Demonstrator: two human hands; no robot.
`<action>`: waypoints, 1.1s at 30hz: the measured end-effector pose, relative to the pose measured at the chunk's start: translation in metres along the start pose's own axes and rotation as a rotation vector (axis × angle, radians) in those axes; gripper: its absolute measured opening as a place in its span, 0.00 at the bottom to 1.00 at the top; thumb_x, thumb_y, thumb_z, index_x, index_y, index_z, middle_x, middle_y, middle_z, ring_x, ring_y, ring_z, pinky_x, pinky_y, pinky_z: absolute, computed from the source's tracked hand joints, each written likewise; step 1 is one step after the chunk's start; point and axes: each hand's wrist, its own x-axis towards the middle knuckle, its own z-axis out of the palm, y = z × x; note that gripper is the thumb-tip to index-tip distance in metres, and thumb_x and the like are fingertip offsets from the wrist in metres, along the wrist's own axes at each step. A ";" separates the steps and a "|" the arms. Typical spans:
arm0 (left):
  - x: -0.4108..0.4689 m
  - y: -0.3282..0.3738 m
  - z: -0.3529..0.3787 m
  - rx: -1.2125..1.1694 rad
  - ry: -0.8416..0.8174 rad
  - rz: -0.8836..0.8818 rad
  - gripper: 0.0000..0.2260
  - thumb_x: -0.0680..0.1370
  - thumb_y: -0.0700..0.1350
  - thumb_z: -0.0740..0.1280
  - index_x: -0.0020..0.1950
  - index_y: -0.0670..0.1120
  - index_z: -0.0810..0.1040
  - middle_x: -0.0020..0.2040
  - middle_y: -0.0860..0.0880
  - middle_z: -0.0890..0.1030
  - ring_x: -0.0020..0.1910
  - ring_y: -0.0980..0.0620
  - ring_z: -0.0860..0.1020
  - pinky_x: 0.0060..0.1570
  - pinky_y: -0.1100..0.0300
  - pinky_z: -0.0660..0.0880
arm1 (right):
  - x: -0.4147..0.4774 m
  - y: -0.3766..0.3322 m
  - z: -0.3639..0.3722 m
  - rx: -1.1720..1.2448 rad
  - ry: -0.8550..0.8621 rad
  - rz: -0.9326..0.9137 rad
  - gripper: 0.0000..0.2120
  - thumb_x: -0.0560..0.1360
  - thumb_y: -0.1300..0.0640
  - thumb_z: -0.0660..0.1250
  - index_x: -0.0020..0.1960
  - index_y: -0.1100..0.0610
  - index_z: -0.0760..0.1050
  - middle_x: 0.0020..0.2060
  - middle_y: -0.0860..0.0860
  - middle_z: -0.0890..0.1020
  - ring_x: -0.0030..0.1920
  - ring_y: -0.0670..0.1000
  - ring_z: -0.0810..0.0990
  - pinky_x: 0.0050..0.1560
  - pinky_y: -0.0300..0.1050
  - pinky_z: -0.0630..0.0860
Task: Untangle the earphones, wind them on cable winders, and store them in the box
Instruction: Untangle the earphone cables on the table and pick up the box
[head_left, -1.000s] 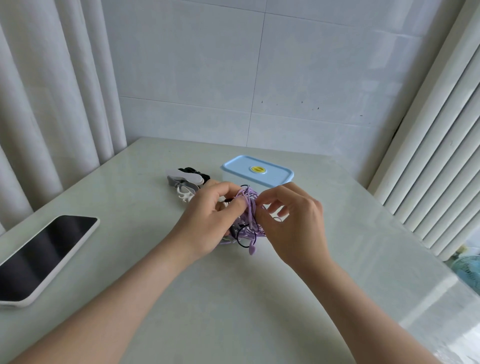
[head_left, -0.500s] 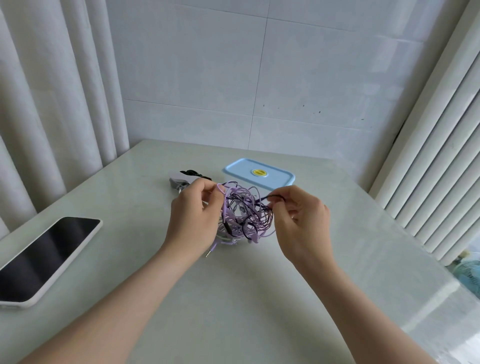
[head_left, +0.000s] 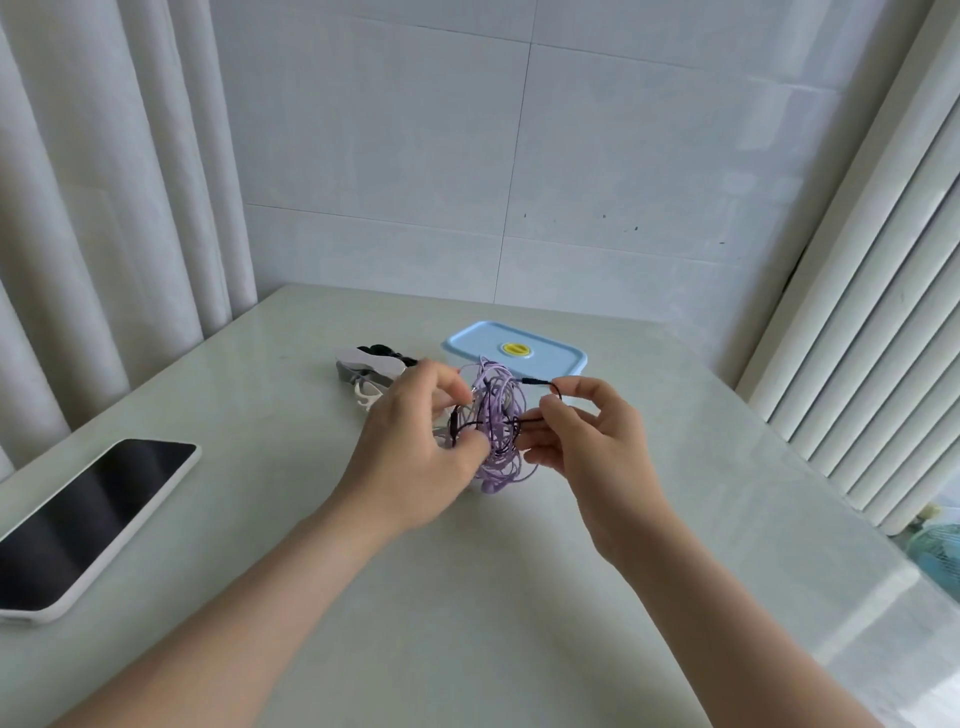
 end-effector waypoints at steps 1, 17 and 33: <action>-0.001 -0.002 0.001 0.111 0.005 0.073 0.10 0.71 0.43 0.74 0.49 0.52 0.77 0.61 0.55 0.78 0.62 0.59 0.79 0.65 0.56 0.76 | 0.001 0.001 -0.001 0.024 0.022 0.019 0.08 0.83 0.66 0.62 0.61 0.60 0.73 0.40 0.60 0.87 0.37 0.56 0.84 0.39 0.47 0.82; 0.005 -0.009 -0.001 0.177 0.119 0.044 0.05 0.80 0.39 0.67 0.48 0.49 0.78 0.37 0.54 0.81 0.37 0.55 0.77 0.39 0.62 0.71 | 0.000 0.007 -0.005 -0.633 0.155 -0.440 0.06 0.77 0.60 0.70 0.47 0.50 0.85 0.36 0.43 0.86 0.35 0.45 0.84 0.41 0.46 0.80; 0.010 -0.008 -0.010 0.257 0.222 0.286 0.09 0.83 0.34 0.63 0.54 0.45 0.81 0.49 0.51 0.80 0.47 0.56 0.76 0.48 0.62 0.70 | -0.008 0.014 0.007 -0.753 -0.044 -0.821 0.05 0.79 0.56 0.73 0.46 0.52 0.79 0.29 0.41 0.70 0.32 0.48 0.70 0.35 0.37 0.66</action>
